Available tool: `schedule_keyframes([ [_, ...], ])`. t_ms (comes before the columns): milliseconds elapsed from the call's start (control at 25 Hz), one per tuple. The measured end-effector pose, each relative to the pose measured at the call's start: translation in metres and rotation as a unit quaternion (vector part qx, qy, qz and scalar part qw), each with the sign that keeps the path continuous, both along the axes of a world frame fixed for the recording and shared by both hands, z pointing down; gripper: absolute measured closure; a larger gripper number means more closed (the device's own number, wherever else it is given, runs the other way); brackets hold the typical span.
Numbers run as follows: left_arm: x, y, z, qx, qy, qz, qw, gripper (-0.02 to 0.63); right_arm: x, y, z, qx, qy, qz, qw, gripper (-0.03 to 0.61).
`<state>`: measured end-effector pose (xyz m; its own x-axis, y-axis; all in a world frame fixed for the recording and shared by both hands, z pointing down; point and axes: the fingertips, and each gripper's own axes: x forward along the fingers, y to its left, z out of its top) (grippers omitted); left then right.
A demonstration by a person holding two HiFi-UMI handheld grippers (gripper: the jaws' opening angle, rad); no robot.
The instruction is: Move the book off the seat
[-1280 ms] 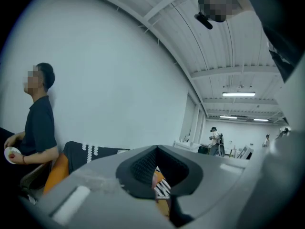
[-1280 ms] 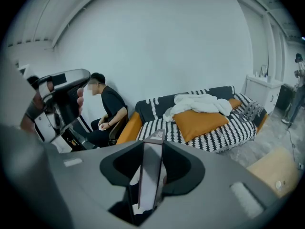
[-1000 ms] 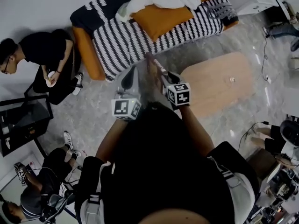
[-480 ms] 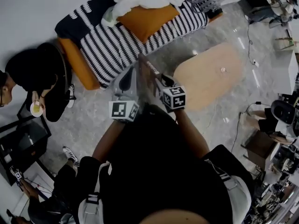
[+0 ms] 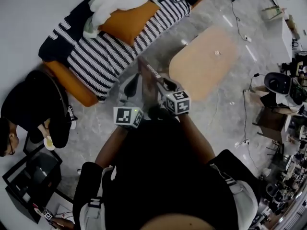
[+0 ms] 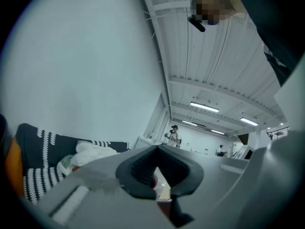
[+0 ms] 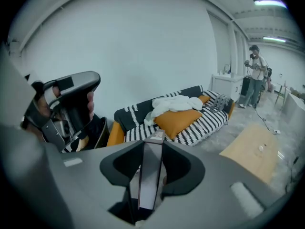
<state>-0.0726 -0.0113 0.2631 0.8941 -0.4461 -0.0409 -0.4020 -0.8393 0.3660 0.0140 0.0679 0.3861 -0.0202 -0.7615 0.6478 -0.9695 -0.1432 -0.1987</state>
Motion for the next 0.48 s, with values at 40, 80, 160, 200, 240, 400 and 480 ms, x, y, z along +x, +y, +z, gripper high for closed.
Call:
schedule_keyframes([
  [40, 0.006, 0.003, -0.001, 0.0, 0.0, 0.012, 0.9999, 0.609, 0.004, 0.006, 0.0, 0.0, -0.001, 0.011, 1.0, 0.439],
  [80, 0.012, 0.005, -0.002, 0.001, 0.001, 0.024, 0.9997, 0.609, 0.008, 0.011, -0.001, 0.001, 0.0, 0.023, 1.0, 0.439],
  [160, 0.023, 0.01, -0.003, 0.003, 0.001, 0.049, 0.9988, 0.609, 0.017, 0.023, -0.002, 0.005, 0.003, 0.049, 0.999, 0.44],
  [200, 0.028, 0.014, -0.003, 0.004, 0.0, 0.06, 0.9982, 0.608, 0.023, 0.031, -0.003, 0.006, 0.004, 0.062, 0.998, 0.439],
  [240, 0.034, 0.019, -0.004, 0.005, -0.001, 0.069, 0.9976, 0.608, 0.03, 0.039, -0.003, 0.008, 0.005, 0.074, 0.997, 0.439],
  [400, 0.066, 0.044, -0.009, 0.016, 0.003, 0.1, 0.9949, 0.609, 0.068, 0.072, -0.006, 0.018, 0.011, 0.12, 0.993, 0.439],
  [480, 0.081, 0.059, -0.01, 0.014, 0.005, 0.116, 0.9932, 0.609, 0.085, 0.092, -0.005, 0.022, 0.013, 0.142, 0.99, 0.439],
])
